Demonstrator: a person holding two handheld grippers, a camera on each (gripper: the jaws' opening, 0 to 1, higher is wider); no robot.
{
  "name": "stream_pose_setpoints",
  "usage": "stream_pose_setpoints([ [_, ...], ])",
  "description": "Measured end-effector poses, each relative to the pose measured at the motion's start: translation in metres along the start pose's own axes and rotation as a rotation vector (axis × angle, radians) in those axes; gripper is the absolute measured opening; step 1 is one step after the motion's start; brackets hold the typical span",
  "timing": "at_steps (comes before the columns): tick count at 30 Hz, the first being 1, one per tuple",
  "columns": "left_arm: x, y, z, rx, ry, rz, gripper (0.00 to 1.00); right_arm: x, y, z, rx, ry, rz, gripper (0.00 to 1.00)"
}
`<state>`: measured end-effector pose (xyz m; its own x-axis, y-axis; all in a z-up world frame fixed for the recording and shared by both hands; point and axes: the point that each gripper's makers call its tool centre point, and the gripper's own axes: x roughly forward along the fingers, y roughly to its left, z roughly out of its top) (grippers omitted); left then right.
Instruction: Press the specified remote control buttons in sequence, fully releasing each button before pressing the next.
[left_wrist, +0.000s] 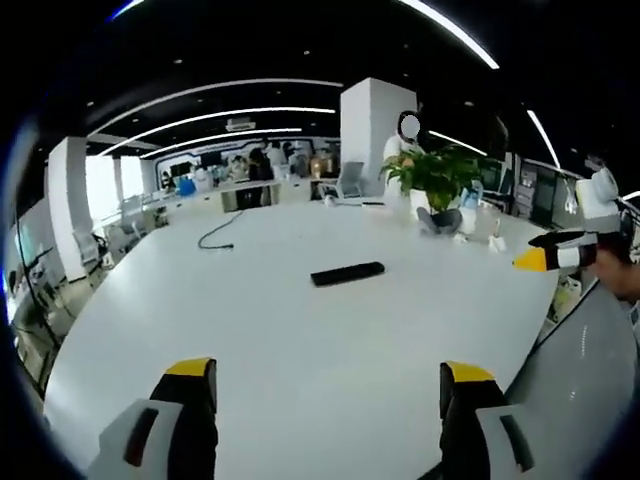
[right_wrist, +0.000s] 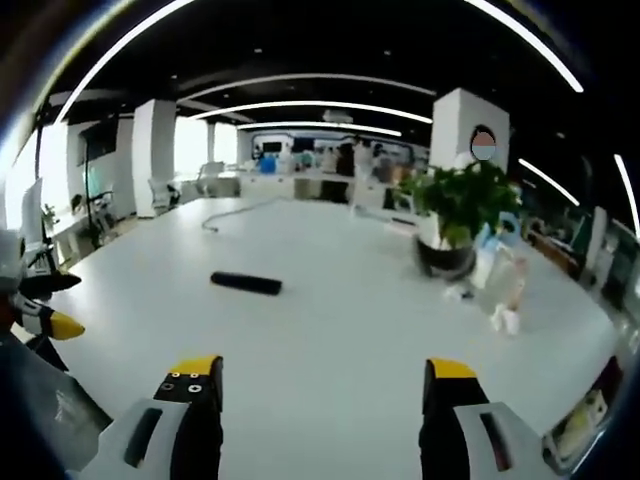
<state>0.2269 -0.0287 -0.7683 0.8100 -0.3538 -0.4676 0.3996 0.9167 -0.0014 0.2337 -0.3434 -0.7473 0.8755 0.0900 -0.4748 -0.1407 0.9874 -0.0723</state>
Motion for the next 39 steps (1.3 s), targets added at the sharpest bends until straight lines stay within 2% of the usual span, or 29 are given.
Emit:
stream_pose_setpoints([
  [3,0.003,0.002,-0.015,0.005,0.076,0.011,1.0,-0.001,-0.001,0.001,0.004,-0.009,-0.002,0.81],
  [5,0.005,0.0,-0.019,0.007,0.096,0.001,1.0,0.0,0.0,-0.001,-0.004,0.003,0.0,0.81],
  [8,0.003,0.0,-0.011,0.0,0.047,-0.003,1.0,-0.001,0.002,0.001,-0.018,-0.004,0.004,0.81],
  [14,0.003,0.004,-0.015,-0.012,0.072,0.013,1.0,-0.002,0.002,0.002,-0.02,-0.014,0.004,0.82],
  [17,0.001,0.004,-0.004,0.024,0.015,0.025,1.0,-0.001,0.003,0.003,-0.03,-0.014,0.011,0.83],
  [20,-0.001,0.004,0.0,0.041,-0.008,0.033,1.0,0.001,0.007,0.001,-0.041,-0.005,0.023,0.87],
  [26,-0.001,0.006,-0.002,0.028,0.004,0.036,1.0,0.0,0.009,0.001,-0.056,-0.005,0.029,0.88],
  [31,-0.003,0.005,0.004,0.028,-0.025,0.031,1.0,0.0,0.007,0.0,-0.059,0.0,0.018,0.87],
  [39,-0.003,0.008,0.003,0.038,-0.018,0.049,1.0,-0.001,0.001,0.0,-0.031,-0.005,0.0,0.87],
])
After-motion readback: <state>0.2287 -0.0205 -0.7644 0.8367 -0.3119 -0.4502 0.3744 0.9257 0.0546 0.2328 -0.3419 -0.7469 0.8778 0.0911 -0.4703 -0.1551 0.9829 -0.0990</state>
